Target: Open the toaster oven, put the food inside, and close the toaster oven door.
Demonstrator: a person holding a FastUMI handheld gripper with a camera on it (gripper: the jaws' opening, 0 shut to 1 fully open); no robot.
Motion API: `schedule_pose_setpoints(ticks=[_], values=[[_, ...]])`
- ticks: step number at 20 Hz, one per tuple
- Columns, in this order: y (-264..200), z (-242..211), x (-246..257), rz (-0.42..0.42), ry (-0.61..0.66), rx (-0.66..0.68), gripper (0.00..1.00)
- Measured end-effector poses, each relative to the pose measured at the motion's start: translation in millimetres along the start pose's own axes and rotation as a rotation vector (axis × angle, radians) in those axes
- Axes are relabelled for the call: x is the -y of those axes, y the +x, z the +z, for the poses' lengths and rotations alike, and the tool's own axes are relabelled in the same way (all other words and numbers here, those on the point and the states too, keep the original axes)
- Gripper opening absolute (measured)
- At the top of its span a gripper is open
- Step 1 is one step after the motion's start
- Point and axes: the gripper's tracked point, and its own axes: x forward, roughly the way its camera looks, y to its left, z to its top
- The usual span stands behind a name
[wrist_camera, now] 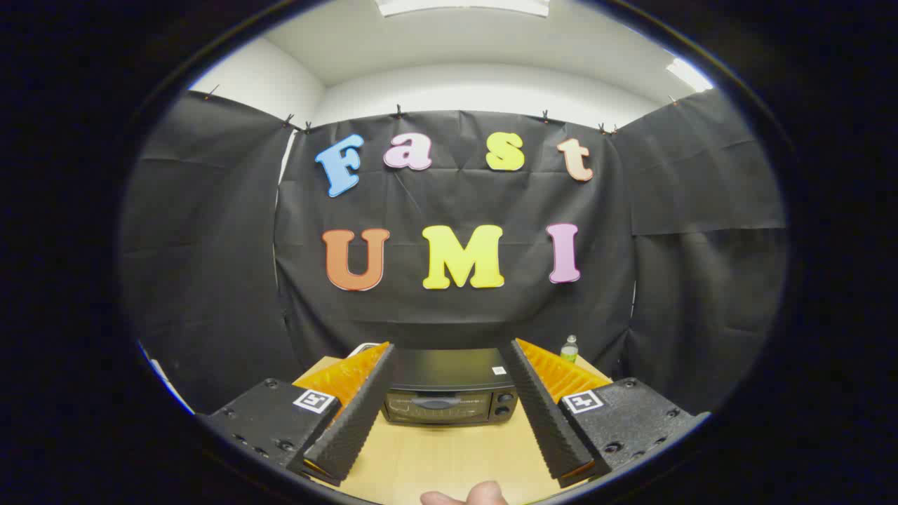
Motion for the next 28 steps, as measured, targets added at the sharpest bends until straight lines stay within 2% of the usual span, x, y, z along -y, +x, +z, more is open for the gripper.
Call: schedule_pose_setpoints(ticks=[19,28], values=[[5,-10,9,-0.030,0.005,-0.035,1.00],[20,-39,13,-0.021,0.004,-0.121,1.00]])
